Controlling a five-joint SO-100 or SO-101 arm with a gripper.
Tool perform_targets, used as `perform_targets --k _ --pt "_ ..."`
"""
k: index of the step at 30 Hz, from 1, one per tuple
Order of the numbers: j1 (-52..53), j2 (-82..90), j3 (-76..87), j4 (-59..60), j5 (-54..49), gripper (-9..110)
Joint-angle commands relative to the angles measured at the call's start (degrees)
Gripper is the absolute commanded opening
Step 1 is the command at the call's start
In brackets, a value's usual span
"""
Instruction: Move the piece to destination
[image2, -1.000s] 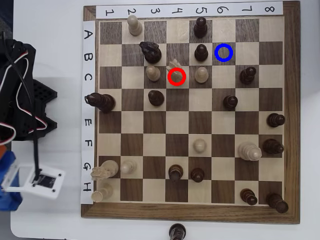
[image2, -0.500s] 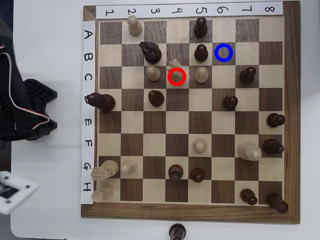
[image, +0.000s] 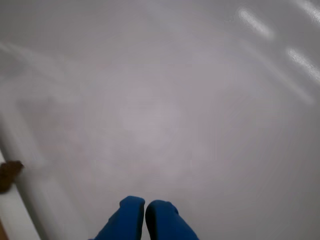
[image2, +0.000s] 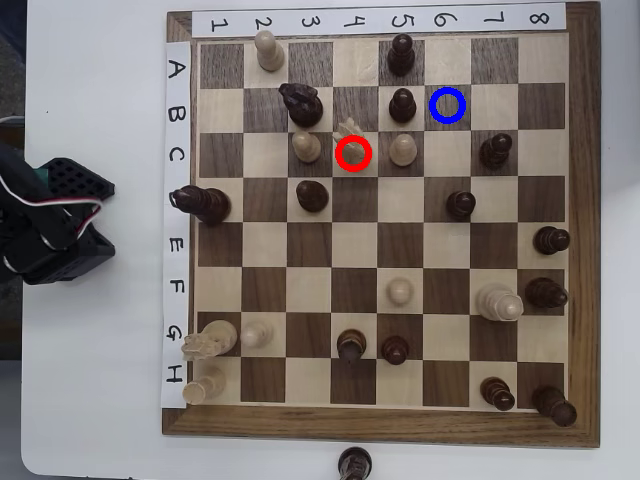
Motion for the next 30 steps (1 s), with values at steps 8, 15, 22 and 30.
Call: perform_targets --k 8,15,22,30 --pt "-37.1 -19.7 -31.4 24.9 37.7 7" --pt "-49.3 -28.5 -34.1 33.6 55.1 10" --pt "-57.9 -30.7 -27.5 28.7 65.2 11" --pt "-62.8 -36.3 -21.8 27.4 81.6 8"
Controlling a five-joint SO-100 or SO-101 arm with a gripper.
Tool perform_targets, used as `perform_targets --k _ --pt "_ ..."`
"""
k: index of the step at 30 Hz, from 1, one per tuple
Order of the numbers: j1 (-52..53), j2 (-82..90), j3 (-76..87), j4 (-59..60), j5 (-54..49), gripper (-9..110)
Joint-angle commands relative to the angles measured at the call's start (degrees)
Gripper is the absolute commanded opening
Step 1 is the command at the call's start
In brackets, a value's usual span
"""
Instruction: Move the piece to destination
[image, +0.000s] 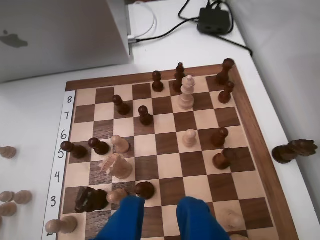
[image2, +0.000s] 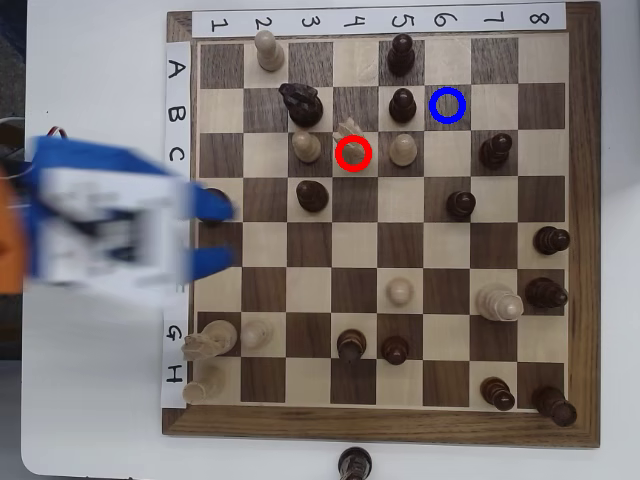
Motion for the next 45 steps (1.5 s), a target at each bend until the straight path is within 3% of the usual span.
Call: perform_targets --k 1,11,29,45 --pt "-8.4 -7.5 -1.3 0.5 37.8 6" --pt "-12.9 -14.3 0.0 4.6 38.0 0" --pt "-16.4 -10.6 24.3 -22.4 30.2 18" --pt "-17.6 -14.6 29.3 -37.2 26.8 24"
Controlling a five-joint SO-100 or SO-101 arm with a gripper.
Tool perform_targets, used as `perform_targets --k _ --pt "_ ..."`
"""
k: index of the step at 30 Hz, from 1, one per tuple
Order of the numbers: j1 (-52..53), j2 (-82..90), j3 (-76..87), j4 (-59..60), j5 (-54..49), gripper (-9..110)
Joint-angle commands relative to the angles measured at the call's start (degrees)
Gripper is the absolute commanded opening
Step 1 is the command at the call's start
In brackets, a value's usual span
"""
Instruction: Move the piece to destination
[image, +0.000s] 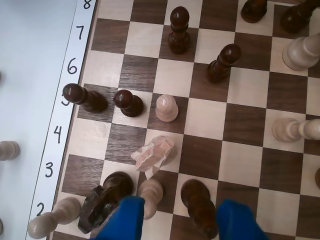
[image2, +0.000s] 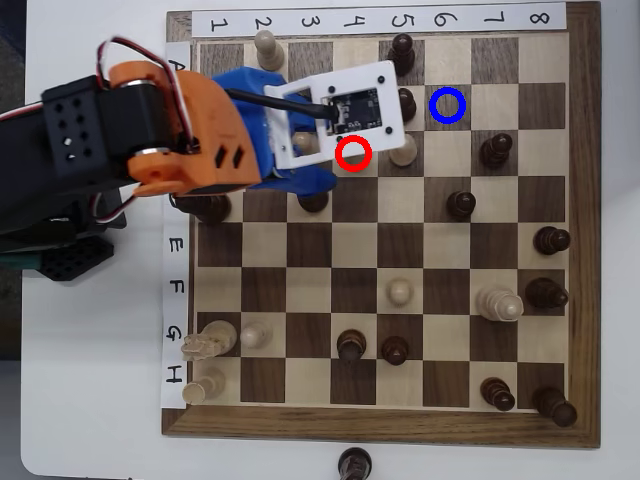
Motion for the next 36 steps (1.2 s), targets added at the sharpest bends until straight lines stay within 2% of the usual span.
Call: perform_targets --k 1,36 --pt "-2.0 0.0 0.4 -10.9 25.1 24" --pt "-5.1 -5.0 6.5 -17.4 25.8 28"
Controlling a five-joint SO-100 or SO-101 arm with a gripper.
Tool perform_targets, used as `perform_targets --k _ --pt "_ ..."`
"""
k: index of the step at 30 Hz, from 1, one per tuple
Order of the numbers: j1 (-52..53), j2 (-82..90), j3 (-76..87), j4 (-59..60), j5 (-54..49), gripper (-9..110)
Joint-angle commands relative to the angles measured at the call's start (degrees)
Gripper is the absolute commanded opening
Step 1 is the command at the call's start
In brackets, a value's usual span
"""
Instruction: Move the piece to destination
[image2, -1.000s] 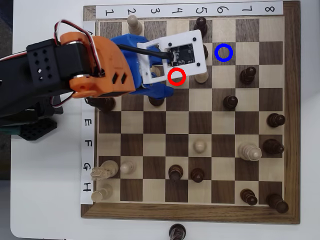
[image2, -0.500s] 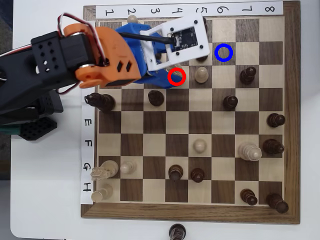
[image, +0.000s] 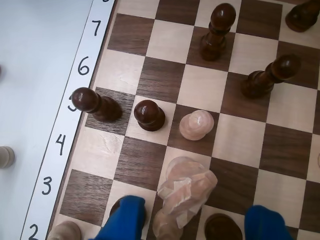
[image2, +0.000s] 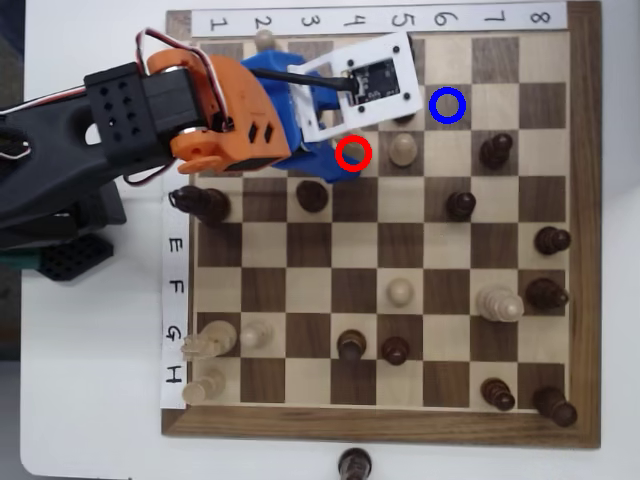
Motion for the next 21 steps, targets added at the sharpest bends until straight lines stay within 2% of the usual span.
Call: perform_targets --k 1,21 --pt "-0.9 0.4 -0.3 -4.1 25.8 28" --pt "-1.5 -3.3 0.9 -8.0 24.5 29"
